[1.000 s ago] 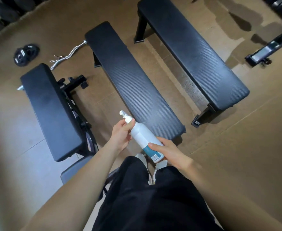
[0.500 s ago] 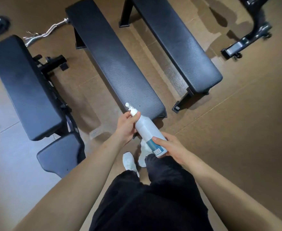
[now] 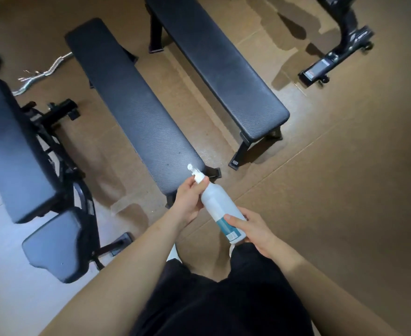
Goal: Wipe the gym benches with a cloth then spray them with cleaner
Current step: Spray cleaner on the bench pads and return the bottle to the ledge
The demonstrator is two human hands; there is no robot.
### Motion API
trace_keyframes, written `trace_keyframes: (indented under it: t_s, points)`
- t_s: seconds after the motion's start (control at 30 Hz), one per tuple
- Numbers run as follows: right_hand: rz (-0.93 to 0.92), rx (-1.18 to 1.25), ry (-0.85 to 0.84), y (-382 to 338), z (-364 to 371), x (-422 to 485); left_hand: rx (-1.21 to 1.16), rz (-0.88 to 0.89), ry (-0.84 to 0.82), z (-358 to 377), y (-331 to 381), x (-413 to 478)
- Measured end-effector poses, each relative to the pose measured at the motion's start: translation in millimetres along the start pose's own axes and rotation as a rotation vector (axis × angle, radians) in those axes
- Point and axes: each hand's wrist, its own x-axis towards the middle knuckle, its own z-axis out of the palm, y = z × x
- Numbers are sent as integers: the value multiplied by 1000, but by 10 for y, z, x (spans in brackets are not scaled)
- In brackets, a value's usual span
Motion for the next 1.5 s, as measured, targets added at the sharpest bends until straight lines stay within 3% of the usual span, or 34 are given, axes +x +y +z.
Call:
trace_keyframes:
  t_s: [0.23,0.47,1.03,1.37,1.5]
  points:
    - [-52,10,18,-300,-1388,53,-27,-45,-82,1407,94,400]
    - [-105,-47,137,-603,-2061,248,30,-10,-136,2203,352,636]
    - [-17,-163,16,-2465,-3082,1251,-249,-6,-7,3025,1386,1884]
    - [-117,-215,-27,-3347,-3539,1733,-271,159,94,3458,1980,2285]
    - [-133,-212,-89,-3578,-3878,1953,-354,176,242,3776,2040,2350]
